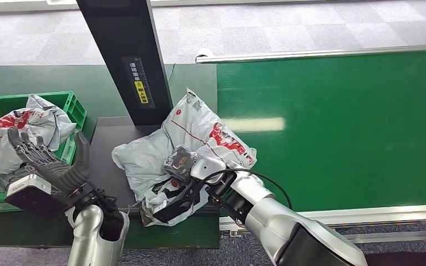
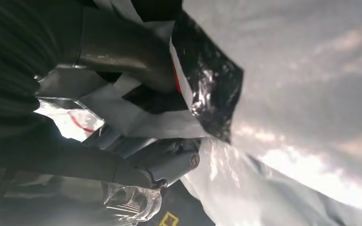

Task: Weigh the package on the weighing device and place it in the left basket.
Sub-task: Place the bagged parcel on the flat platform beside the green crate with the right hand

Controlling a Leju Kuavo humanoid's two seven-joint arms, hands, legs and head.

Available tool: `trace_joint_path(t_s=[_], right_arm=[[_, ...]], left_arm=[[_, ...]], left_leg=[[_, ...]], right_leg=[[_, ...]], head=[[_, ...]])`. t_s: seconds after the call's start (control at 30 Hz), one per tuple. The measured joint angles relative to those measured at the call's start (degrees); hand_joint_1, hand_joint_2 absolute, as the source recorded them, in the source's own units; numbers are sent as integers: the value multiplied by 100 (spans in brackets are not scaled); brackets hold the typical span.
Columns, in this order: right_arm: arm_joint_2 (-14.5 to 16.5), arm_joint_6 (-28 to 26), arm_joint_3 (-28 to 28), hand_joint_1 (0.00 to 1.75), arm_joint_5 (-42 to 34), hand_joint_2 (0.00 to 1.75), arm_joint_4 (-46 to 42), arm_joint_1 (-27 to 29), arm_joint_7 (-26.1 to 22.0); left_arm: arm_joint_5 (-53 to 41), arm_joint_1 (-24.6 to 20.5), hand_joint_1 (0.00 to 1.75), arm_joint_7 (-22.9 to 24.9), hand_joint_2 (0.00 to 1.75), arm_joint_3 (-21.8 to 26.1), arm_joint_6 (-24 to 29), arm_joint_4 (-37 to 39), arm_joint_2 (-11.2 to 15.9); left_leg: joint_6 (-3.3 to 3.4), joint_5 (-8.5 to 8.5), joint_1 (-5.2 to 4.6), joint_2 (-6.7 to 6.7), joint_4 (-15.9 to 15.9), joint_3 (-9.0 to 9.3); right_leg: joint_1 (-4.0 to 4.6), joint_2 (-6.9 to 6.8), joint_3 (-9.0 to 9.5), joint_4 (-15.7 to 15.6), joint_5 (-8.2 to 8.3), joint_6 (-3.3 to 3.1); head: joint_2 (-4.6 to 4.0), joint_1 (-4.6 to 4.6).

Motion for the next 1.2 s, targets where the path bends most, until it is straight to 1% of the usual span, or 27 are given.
trace_joint_path(t_s=[0.07,0.2,0.33,0.47,0.57,0.7,0.77,0.87,0.93,0.97,1.2], right_arm=[[-8,-224,16,0,-179,175,63,15,-146],[-48,-786,-101,0,-734,175,118,60,-661],[-76,-1447,-454,0,-1329,175,92,107,-1077],[-120,-1861,-923,0,-1906,175,-103,226,-1522],[-189,-1966,-1325,0,-2286,175,-372,403,-1829],[-309,-1962,-1810,0,-2631,175,-787,647,-2058],[-373,-1940,-2043,0,-2810,175,-1003,764,-2143],[-482,-1880,-2363,0,-3008,175,-1317,914,-2217],[-560,-1812,-2563,0,-3105,175,-1529,998,-2235],[-599,-1785,-2668,0,-3140,175,-1635,1035,-2235],[-838,-1625,-3425,0,-3322,175,-2413,1312,-2188]], left_arm=[[55,0,0,0,175,5,-22,-14,0],[34,-1,0,0,175,26,-43,-38,0],[-42,-26,0,0,175,46,-43,-45,0],[-72,-67,0,0,175,44,-48,-44,1],[-135,-96,0,0,175,-21,-78,15,17],[-231,-172,0,0,175,-192,-114,271,62],[-247,-226,0,0,175,-293,-197,494,88],[-297,-361,0,26,175,-467,-442,1036,146],[-508,-469,0,171,175,-611,-575,1431,196],[-711,-524,0,316,175,-695,-624,1623,223],[-2704,-859,0,1762,175,-1242,-1029,2868,390]], left_leg=[[0,0,0,1,0,0],[0,0,0,2,0,1],[0,0,0,2,0,1],[0,0,0,1,1,2],[0,0,0,1,1,1],[0,0,-1,2,1,1],[0,0,-1,2,2,2],[1,0,-2,-2,2,2],[1,0,-2,-3,3,2],[1,0,-2,-3,3,2],[1,-1,-2,-5,4,1]], right_leg=[[0,0,0,0,0,0],[0,1,0,0,0,0],[0,1,0,0,0,0],[0,1,-1,0,0,0],[0,0,-1,0,0,0],[-1,0,0,-1,0,0],[-1,0,0,-2,1,0],[-2,-1,2,-2,2,1],[-2,0,2,-2,3,1],[-2,0,2,-2,3,1],[-2,0,1,-2,3,1]], head=[[0,-1],[0,-1],[0,0],[0,-1],[0,1],[0,1],[0,0],[0,0],[0,1],[0,-1],[0,1]])
